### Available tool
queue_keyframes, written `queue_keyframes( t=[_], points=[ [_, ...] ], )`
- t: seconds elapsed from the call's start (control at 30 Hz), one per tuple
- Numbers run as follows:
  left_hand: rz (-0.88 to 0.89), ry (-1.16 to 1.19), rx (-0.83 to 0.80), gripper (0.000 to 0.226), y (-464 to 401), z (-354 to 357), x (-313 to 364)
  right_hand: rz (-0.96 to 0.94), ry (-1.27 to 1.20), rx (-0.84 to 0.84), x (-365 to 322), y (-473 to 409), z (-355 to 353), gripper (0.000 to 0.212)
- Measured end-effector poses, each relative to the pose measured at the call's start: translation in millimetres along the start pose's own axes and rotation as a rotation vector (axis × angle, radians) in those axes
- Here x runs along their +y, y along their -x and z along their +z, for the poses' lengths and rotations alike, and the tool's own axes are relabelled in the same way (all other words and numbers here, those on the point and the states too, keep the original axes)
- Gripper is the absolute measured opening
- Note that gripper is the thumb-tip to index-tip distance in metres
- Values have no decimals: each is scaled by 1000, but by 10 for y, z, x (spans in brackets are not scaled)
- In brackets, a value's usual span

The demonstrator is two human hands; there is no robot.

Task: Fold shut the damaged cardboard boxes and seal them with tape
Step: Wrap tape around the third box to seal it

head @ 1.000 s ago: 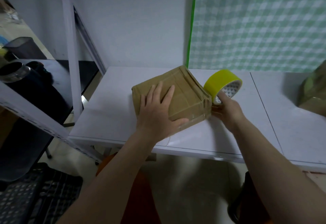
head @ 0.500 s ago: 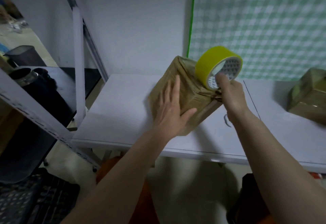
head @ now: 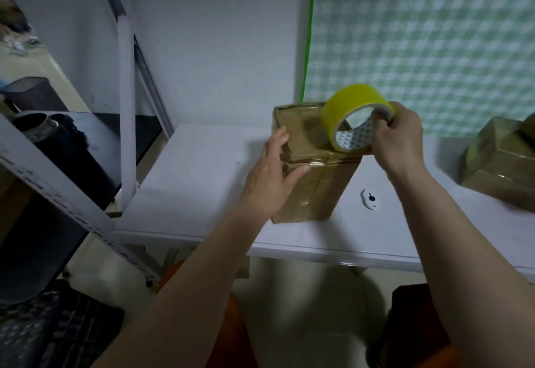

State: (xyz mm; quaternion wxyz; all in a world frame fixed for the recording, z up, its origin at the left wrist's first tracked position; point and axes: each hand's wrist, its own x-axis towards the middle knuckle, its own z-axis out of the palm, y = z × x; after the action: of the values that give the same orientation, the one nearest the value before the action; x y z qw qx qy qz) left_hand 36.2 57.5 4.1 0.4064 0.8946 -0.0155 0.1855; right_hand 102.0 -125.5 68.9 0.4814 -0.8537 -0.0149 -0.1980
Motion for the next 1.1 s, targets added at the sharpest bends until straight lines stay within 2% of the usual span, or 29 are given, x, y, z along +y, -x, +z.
queue_keyframes(
  t=[0.1,0.17,0.23,0.37,0.5,0.6,0.7,0.8,1.1],
  points=[
    [-21,-193,27,87,-78,-43,28,-17,30,-10,-17,60,79,21],
    [23,-391,92,91,-149,-42,112,-2,45,1,-19,83,107,20],
    [87,-491,92,95,-227,-28,209,18,24,7,-4,90,121,21],
    [121,-498,-11,107,-318,40,349,94,-48,-8,1,109,173,20],
    [100,-556,-32,104,-309,53,343,154,-121,-60,61,132,263,18],
    [107,-655,-45,104,-326,51,327,101,-96,-61,39,162,290,20],
    [88,-719,-73,105,-339,51,305,-7,34,-14,-17,96,155,20],
    [62,-724,-65,104,-330,50,315,64,-118,69,105,-109,-77,13],
    [67,-770,-128,101,-381,76,448,396,-524,-33,402,-135,-56,5]
  ],
)
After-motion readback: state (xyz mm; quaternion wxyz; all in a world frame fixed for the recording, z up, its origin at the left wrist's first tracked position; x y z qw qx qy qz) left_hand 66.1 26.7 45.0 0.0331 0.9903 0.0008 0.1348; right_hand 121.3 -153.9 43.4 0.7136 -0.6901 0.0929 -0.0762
